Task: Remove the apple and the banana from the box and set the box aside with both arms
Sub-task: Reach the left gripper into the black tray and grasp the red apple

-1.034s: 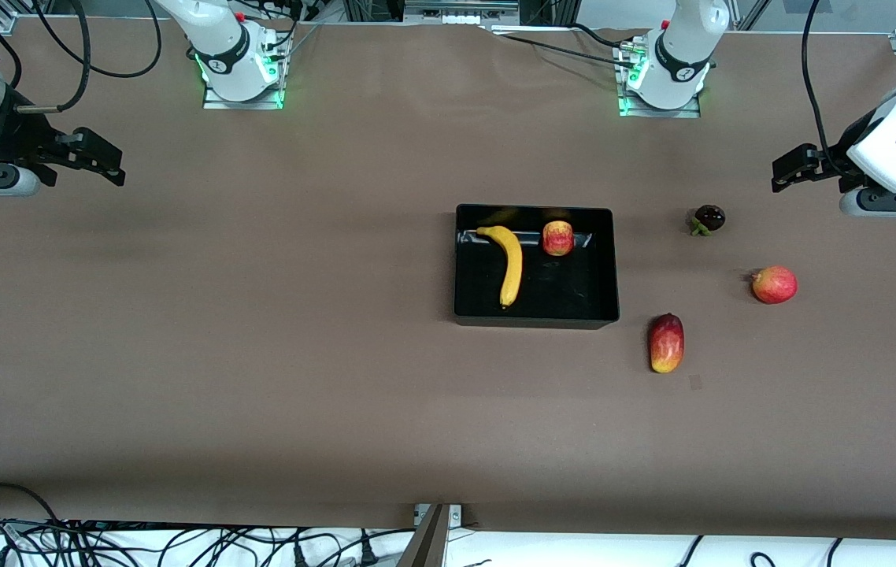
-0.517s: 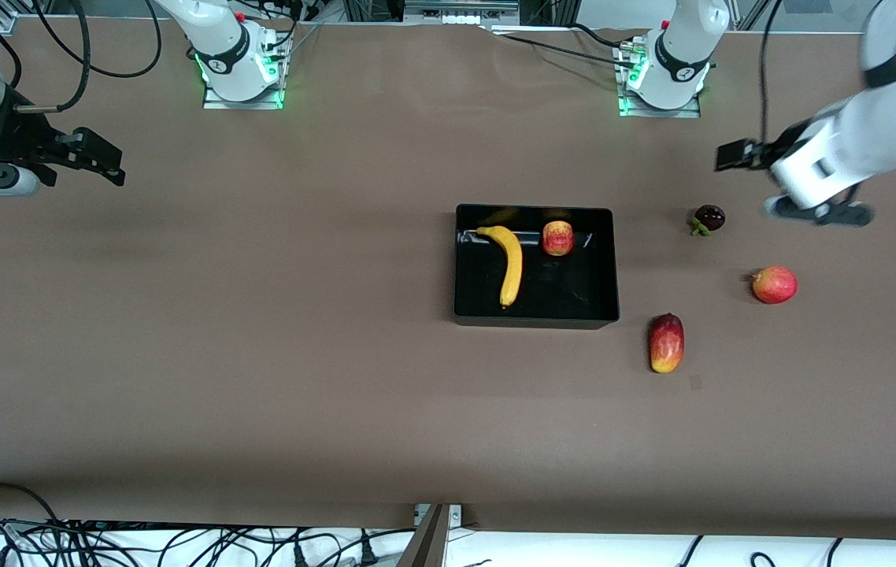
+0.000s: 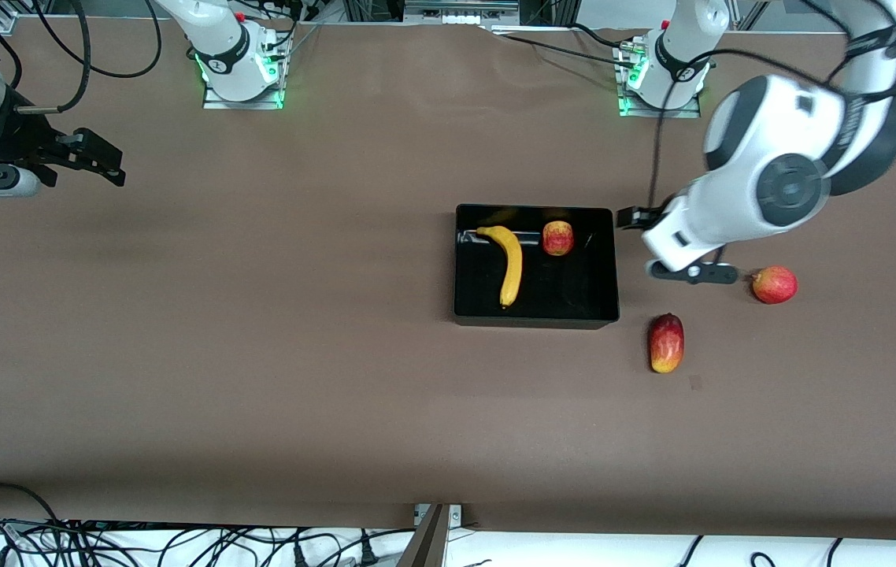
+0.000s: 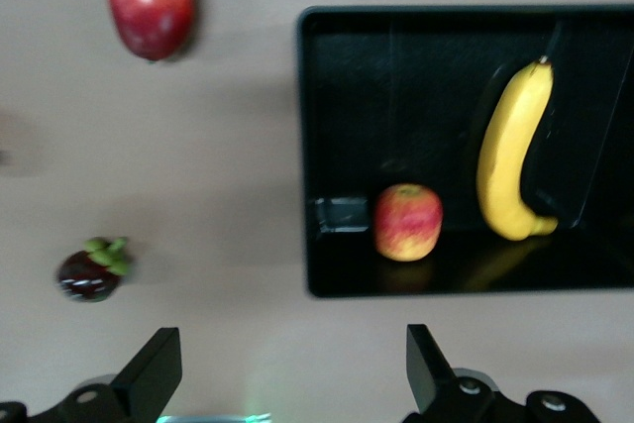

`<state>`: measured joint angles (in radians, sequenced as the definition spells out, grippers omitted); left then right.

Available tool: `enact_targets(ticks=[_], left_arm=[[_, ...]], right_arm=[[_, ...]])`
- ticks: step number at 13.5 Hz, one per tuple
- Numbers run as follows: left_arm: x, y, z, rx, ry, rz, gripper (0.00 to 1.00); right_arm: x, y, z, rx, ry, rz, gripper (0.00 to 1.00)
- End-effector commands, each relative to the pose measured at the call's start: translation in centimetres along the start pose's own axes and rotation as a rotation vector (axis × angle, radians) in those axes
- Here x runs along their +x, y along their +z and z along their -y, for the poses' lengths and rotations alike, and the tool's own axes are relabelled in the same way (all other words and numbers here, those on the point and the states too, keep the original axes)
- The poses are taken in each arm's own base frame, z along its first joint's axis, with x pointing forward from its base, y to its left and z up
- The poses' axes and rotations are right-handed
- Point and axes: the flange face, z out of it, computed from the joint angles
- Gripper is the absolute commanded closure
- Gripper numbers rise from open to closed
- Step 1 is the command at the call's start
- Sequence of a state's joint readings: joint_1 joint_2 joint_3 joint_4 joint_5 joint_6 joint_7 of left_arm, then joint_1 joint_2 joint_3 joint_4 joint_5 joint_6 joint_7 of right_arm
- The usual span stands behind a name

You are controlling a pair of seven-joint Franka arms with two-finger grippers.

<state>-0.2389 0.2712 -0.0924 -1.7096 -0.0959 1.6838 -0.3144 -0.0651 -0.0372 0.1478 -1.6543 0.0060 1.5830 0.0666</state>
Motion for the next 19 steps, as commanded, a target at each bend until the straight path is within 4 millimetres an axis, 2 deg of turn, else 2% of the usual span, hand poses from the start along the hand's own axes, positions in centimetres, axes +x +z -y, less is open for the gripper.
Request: enact_targets(ticks=[1,3,4,5,7,9,11,15,16,17,19], left_arm=[[0.9,3.6,-4.0,-0.001,-0.045,-0.011,0.00],[-0.7,9.5,-7.2,-0.005,-0.019,-0.037,0.00],[-1.1,12.2,-7.0,-0.011,-0.026,-0.059,0.00],[-1.4,13.8,-6.9,-0.017,-0.027,-0.077,0.00],[-2.4,17.0,-8.6,-0.036,-0.049,-0.099,0.00],[-3.1,19.8,-8.9,-0.032,-0.048,-0.124,0.00],[-3.2,21.7,-8.5,0.027,0.000,-0.142,0.00],[-3.4,24.4,-9.3,0.023,0.020,-0.141,0.00],[-3.4,24.8,-9.4,0.023,0.023,-0.138,0.14],[-3.4,24.9,-9.4,0.023,0.023,-0.138,0.42],[-3.3,24.1,-9.5,0.023,0.023,-0.141,0.73]], right_arm=[[0.1,-0.5,0.0,-0.005,0.002,-0.002,0.00],[0.1,-0.5,0.0,-0.005,0.002,-0.002,0.00],[0.1,-0.5,0.0,-0.005,0.002,-0.002,0.00],[0.1,-0.5,0.0,-0.005,0.002,-0.002,0.00],[0.1,-0.5,-0.1,-0.005,0.004,-0.002,0.00],[0.1,-0.5,0.0,-0.005,0.002,-0.002,0.00],[0.1,-0.5,0.0,-0.005,0.002,-0.002,0.00],[0.1,-0.4,0.0,-0.005,0.002,0.001,0.00],[0.1,-0.4,-0.1,-0.004,0.005,0.001,0.00],[0.1,-0.4,-0.1,-0.005,0.004,-0.001,0.00],[0.1,-0.4,0.0,-0.006,0.002,0.002,0.00]])
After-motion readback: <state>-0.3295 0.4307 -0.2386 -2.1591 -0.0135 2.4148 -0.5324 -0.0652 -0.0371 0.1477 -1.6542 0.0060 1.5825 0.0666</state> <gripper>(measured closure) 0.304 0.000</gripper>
